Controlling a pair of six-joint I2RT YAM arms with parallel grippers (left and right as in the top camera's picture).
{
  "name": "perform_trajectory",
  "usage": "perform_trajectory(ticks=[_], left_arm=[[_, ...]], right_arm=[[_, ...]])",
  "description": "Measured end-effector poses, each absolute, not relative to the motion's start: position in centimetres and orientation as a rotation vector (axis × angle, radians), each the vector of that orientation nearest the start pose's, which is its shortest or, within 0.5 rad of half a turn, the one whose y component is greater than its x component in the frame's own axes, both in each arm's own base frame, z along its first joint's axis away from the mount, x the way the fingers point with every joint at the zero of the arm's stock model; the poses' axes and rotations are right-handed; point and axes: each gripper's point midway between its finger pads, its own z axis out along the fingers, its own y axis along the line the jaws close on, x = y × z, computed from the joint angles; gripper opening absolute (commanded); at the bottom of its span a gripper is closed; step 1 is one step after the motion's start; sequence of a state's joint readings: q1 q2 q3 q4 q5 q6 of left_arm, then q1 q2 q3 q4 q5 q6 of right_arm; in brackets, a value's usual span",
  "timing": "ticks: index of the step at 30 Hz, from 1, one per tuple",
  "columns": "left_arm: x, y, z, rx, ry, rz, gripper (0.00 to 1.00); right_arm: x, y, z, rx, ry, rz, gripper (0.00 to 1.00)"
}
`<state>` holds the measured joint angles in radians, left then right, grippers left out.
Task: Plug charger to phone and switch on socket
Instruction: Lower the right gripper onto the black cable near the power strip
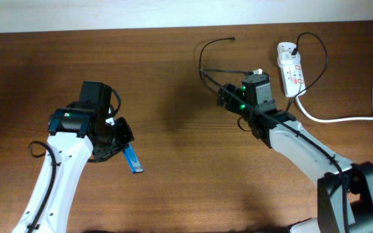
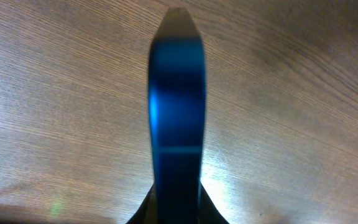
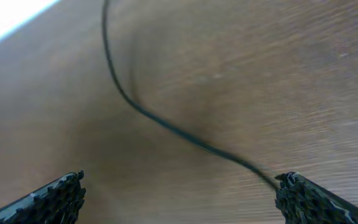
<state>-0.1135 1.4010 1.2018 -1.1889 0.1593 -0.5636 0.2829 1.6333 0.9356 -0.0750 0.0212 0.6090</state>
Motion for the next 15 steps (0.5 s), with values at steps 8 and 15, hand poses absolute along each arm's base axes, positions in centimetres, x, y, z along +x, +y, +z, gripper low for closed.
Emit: perform_trajectory(ticks=[8,15], left_arm=[[26.8,-5.8,14.5,-0.648,2.931,-0.319,0.0],[26.8,-5.8,14.5,-0.648,2.931,-0.319,0.0]], right_arm=[[41.7,7.3,5.9,0.312,2.46,0.175,0.88],[41.1,8.4,4.4,0.194,2.526,0.23,0.82]])
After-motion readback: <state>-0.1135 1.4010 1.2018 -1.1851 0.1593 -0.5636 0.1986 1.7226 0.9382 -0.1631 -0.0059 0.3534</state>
